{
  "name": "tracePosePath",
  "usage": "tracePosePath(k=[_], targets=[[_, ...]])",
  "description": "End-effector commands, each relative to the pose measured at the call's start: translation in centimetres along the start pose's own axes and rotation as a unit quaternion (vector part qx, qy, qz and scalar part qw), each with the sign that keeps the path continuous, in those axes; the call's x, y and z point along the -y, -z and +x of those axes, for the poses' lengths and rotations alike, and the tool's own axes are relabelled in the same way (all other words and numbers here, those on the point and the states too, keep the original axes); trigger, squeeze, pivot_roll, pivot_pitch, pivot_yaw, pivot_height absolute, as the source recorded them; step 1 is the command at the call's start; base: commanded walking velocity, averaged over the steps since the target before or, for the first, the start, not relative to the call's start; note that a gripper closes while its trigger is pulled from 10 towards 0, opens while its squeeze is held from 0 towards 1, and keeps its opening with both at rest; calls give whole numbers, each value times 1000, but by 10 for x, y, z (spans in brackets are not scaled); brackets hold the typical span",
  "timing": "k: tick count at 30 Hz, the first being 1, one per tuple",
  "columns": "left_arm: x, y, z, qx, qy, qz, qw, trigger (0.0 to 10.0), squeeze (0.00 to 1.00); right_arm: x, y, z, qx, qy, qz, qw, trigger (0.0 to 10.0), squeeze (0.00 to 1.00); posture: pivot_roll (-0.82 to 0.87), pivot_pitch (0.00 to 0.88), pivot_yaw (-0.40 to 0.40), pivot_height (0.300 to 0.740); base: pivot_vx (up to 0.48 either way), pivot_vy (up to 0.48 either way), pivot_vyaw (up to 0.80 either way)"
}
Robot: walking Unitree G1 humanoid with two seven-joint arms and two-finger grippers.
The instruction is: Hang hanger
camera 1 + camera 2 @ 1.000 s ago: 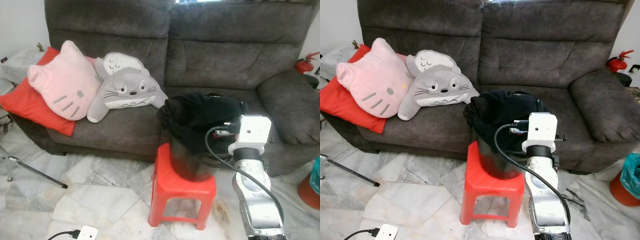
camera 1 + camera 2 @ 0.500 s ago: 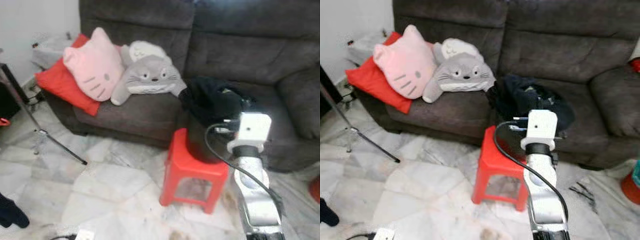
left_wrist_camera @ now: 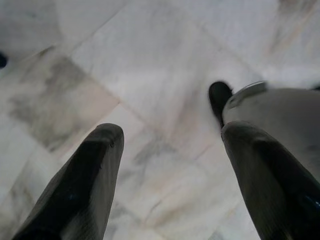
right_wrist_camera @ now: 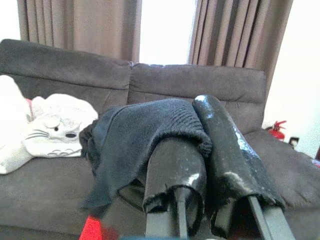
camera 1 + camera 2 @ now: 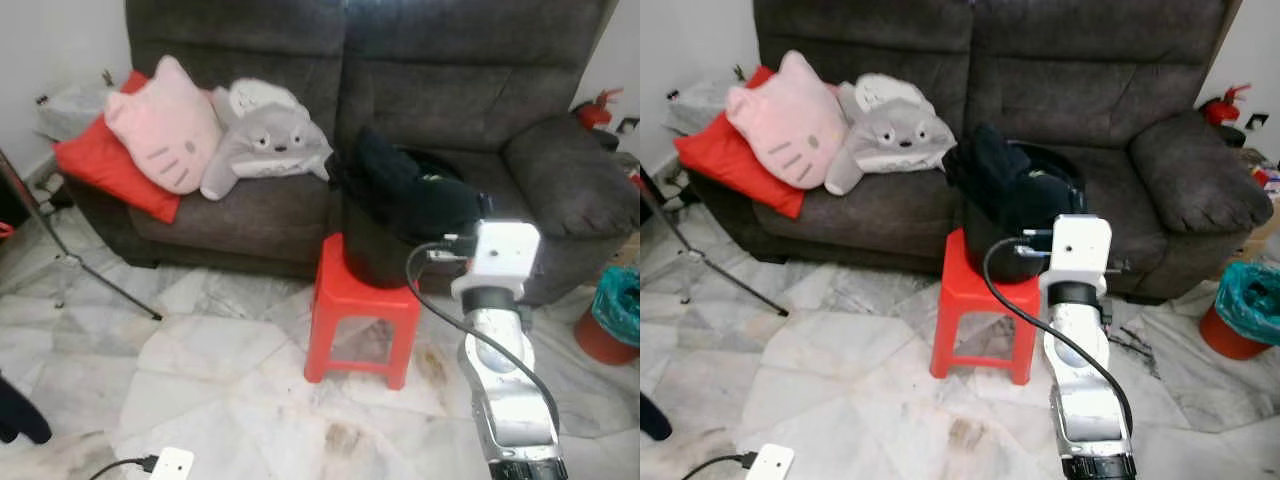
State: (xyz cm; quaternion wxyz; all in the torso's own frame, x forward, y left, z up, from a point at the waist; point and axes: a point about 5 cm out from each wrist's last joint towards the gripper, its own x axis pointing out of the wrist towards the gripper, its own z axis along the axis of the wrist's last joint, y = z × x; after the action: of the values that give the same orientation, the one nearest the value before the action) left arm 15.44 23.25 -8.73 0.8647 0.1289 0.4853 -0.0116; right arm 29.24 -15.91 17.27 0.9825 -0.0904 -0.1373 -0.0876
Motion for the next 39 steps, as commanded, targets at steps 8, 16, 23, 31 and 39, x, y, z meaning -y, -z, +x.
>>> tracePosePath(k=[8, 16, 23, 31, 39], targets=[[6, 5, 0, -9, 9, -5, 1000, 10000, 0, 7, -6, 3, 22, 13, -27, 999, 10000, 0, -143, 0, 25, 740, -345, 0, 0], [5, 4, 0, -8, 10, -4, 1000, 10000, 0, 7, -8, 5, 29, 13, -33, 999, 10000, 0, -145, 0, 29, 740, -346, 0, 0], [5, 3, 0, -7, 9, -4, 1000, 10000, 0, 1, -12, 5, 45, -7, -56, 997, 10000, 0, -145, 0, 29, 740, -347, 0, 0], [5, 2, 0, -5, 7, -7, 1000, 10000, 0, -6, -13, 7, 52, -32, -65, 996, 10000, 0, -142, 0, 27, 740, -204, 0, 0], [6, 2, 0, -6, 8, -6, 1000, 10000, 0, -15, -9, 9, 26, -66, -31, 997, 10000, 0, -143, 0, 27, 740, 0, 0, 0]])
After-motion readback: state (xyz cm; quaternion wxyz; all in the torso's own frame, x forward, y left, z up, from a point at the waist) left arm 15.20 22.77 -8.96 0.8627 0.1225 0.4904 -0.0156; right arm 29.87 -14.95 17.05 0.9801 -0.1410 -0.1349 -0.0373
